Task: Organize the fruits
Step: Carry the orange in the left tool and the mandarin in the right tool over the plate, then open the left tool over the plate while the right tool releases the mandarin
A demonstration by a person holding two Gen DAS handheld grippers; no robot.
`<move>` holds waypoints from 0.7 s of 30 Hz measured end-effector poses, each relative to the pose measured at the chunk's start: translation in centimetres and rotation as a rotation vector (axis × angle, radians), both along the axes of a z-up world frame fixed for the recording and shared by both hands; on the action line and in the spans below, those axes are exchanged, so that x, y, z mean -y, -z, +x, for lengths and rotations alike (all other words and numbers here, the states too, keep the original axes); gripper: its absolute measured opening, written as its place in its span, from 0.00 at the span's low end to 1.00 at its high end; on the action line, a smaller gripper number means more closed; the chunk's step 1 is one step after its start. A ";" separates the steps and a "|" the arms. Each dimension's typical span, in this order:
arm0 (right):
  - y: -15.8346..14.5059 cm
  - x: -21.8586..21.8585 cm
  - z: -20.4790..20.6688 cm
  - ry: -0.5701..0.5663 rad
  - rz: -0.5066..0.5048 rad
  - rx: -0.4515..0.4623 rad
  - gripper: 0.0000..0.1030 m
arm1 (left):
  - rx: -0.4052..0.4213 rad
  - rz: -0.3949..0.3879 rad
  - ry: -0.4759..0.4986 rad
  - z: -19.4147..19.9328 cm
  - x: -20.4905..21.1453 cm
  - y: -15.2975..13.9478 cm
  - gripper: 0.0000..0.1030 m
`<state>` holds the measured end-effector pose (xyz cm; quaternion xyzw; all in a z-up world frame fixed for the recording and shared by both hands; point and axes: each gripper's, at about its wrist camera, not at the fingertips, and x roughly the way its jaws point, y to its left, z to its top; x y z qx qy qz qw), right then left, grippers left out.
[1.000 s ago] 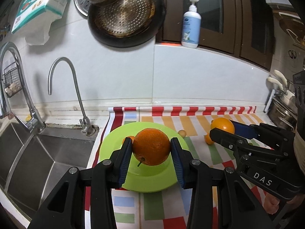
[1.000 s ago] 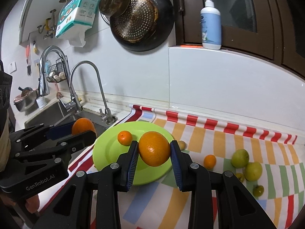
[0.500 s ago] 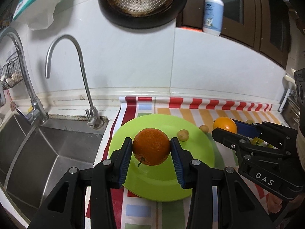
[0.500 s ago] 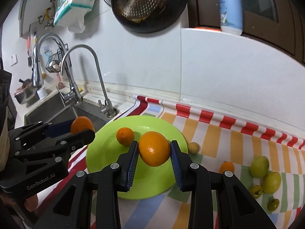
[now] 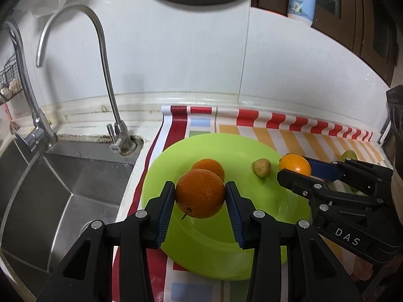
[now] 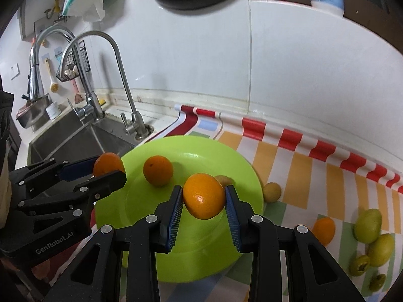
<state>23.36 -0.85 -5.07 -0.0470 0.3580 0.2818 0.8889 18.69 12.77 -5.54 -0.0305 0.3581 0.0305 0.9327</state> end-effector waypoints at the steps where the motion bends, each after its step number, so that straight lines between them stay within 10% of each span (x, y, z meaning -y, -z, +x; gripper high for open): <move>1: 0.3 0.0 0.1 -0.002 -0.001 -0.009 0.34 | -0.007 0.001 0.000 0.2 0.0 0.2 0.40; 21: 3.4 -0.9 1.4 -0.012 -0.047 -0.082 0.34 | -0.087 -0.001 0.021 1.8 0.2 2.9 0.40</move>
